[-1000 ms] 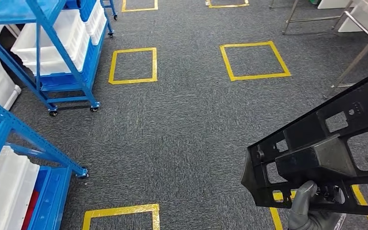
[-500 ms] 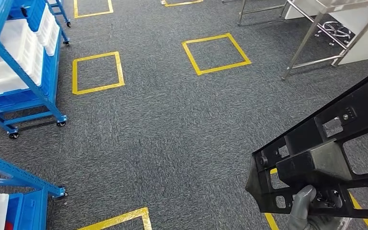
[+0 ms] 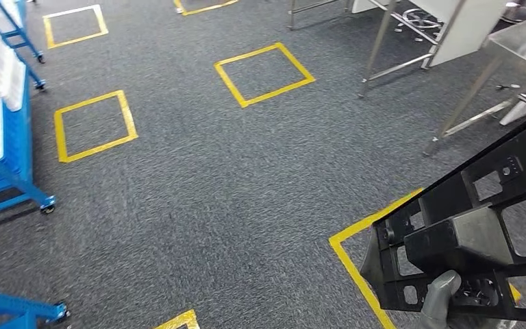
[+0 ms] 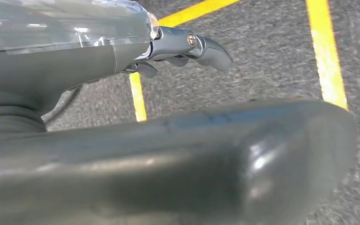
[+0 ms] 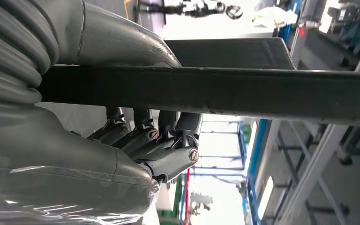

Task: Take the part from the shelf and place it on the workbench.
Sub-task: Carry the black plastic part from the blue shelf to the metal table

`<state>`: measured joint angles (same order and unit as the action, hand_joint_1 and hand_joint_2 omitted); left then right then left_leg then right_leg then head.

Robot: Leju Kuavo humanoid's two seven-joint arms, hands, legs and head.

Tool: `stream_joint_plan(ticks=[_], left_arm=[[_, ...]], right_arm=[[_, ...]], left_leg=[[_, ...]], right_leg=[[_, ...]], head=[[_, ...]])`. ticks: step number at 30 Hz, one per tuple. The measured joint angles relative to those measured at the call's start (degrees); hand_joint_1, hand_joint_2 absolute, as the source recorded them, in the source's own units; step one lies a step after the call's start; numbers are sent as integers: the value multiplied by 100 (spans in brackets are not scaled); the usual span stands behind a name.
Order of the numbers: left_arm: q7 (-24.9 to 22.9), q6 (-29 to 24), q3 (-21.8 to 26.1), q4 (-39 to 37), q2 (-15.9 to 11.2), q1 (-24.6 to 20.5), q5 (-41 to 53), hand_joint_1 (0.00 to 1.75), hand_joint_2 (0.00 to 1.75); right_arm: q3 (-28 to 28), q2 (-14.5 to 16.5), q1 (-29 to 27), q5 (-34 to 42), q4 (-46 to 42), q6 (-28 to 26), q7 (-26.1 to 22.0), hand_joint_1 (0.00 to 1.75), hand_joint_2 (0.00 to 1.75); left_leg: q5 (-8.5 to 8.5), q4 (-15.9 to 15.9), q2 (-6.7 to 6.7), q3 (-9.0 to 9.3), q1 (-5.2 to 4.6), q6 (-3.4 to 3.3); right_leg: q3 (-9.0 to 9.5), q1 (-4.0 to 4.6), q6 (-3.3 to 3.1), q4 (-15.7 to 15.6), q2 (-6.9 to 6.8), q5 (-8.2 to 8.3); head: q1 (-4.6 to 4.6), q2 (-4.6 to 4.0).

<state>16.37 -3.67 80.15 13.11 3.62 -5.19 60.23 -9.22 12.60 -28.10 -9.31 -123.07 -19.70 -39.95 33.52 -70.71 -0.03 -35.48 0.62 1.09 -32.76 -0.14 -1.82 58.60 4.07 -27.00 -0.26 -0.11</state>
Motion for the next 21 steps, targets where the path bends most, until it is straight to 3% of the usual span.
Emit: stream_joint_plan(ticks=[2,4,6,7,9,11,13,14,15,16,18,19,21], left_arm=[[2,-9,1,0,-9,-4,-25,0,0],[15,-59,33,0,-14,-8,-136,0,0],[35,-137,89,-1,-7,-22,-267,0,0],[42,-166,108,-3,2,-32,-300,0,0],[46,-198,120,-7,16,-38,-312,0,0],[33,-215,138,-9,16,-16,-320,0,0],[2,-246,172,-9,11,2,-331,0,0],[-17,-261,189,-9,10,1,-333,0,0],[-34,-270,200,-10,10,-4,-333,0,0],[-51,-270,207,-10,9,-10,-332,0,0],[-76,-260,210,-11,-9,-14,-322,0,0],[-82,-249,210,-11,-21,-21,-314,0,0],[-84,-221,210,-11,-40,-48,-285,0,0]], right_arm=[[-21,-8,-4,-4,-20,14,-1,175,175],[-63,-19,29,-16,-14,78,-1,175,175],[-142,-30,89,-58,33,119,1,175,175],[-179,-35,109,-90,59,98,1,175,175],[-233,-45,131,-145,88,15,0,175,175],[-280,-66,134,-184,96,-75,-1,175,175],[-313,-87,106,-220,103,-154,0,175,175],[-321,-92,84,-244,110,-181,1,175,175],[-333,-94,64,-284,121,-210,1,175,175],[-355,-95,48,-337,135,-245,2,175,175],[-427,-94,42,-465,168,-329,2,175,175],[-465,-93,37,-521,182,-376,3,175,175],[-517,-92,10,-599,203,-448,5,175,175]], left_leg=[[-407,816,-274,316,4,-56],[-535,1262,-477,484,-2,-82],[-538,1323,-392,517,-14,-103],[-564,1362,-318,536,-8,-129],[-622,1451,-160,564,13,-200],[-635,1477,5,568,1,-242],[-619,1472,183,569,-8,-240],[-606,1469,268,577,-7,-229],[-589,1463,348,591,-4,-212],[-565,1452,422,613,-4,-188],[-502,1420,548,653,-27,-121],[-476,1408,606,675,-40,-89],[-448,1412,724,719,-51,-32]], right_leg=[[-2,-4,13,22,176,-3],[-40,-24,66,34,336,12],[-85,-45,154,17,486,49],[-104,-44,188,32,458,38],[-244,-21,235,307,140,-156],[-569,-27,263,986,-241,-533],[-838,-61,303,1542,-351,-716],[-833,-80,322,1541,-379,-648],[-706,-97,337,1309,-424,-484],[-483,-106,343,907,-534,-278],[-102,-78,311,204,-788,-41],[-19,-57,282,43,-854,-16],[-25,-35,211,3,-755,-24]], head=[[2,0],[3,0],[3,0],[4,0],[25,0],[49,0],[54,0],[54,0],[55,0],[55,0],[49,0],[44,0],[31,0]])
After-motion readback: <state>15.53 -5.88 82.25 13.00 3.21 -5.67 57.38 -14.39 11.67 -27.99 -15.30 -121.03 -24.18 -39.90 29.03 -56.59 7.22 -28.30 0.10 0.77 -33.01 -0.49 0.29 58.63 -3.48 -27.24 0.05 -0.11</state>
